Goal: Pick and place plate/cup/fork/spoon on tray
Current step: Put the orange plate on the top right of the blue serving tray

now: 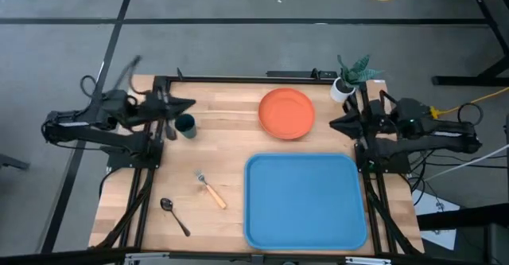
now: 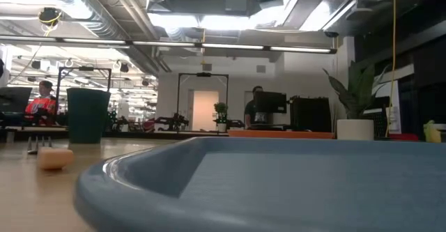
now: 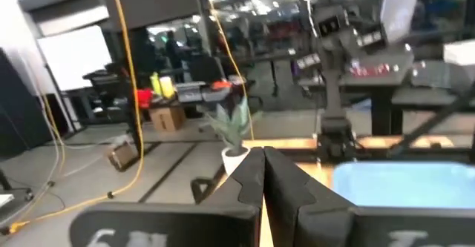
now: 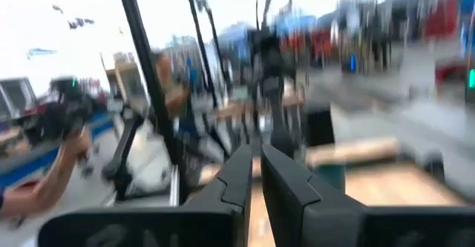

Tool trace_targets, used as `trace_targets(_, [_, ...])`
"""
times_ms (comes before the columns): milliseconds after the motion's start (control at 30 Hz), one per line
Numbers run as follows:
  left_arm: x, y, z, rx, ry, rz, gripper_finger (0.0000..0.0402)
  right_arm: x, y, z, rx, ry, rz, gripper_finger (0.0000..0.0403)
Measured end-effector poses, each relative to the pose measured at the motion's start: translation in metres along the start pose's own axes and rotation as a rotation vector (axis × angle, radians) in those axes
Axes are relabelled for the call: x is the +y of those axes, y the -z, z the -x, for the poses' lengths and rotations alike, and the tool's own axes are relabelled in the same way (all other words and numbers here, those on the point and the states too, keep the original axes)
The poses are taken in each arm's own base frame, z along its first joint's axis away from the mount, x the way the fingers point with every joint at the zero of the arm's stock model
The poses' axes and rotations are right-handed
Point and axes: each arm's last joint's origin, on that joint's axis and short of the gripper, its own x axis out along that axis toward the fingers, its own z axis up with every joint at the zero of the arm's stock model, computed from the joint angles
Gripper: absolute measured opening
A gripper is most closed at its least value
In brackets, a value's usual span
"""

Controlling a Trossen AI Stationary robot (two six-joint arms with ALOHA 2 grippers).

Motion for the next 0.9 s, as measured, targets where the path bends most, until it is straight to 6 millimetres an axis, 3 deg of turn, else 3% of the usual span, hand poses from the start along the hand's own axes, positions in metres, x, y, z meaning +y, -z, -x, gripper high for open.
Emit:
trace_targets(133, [-0.011, 0.01, -0.027, 0.07, 0.043, -0.104, 0.0, -0.005, 0.01, -0.029, -0.015, -0.002, 0.075, 0.0037])
trace_targets(300, [-0.021, 0.024, -0.049, 0.153, 0.069, -0.192, 0.0, -0.021, 0.03, -0.061, 0.237, 0.099, 0.107, 0.0037])
trace_targets(467, [-0.024, 0.03, -0.057, 0.19, 0.078, -0.205, 0.0, -0.04, 0.055, -0.086, 0.549, 0.205, 0.067, 0.0037])
trace_targets(667, [-0.024, 0.03, -0.058, 0.193, 0.078, -0.205, 0.0, -0.061, 0.07, -0.111, 0.846, 0.287, 0.036, 0.0037])
trace_targets(900, [-0.024, 0.03, -0.058, 0.192, 0.079, -0.204, 0.0, -0.079, 0.089, -0.125, 1.135, 0.276, 0.284, 0.0037])
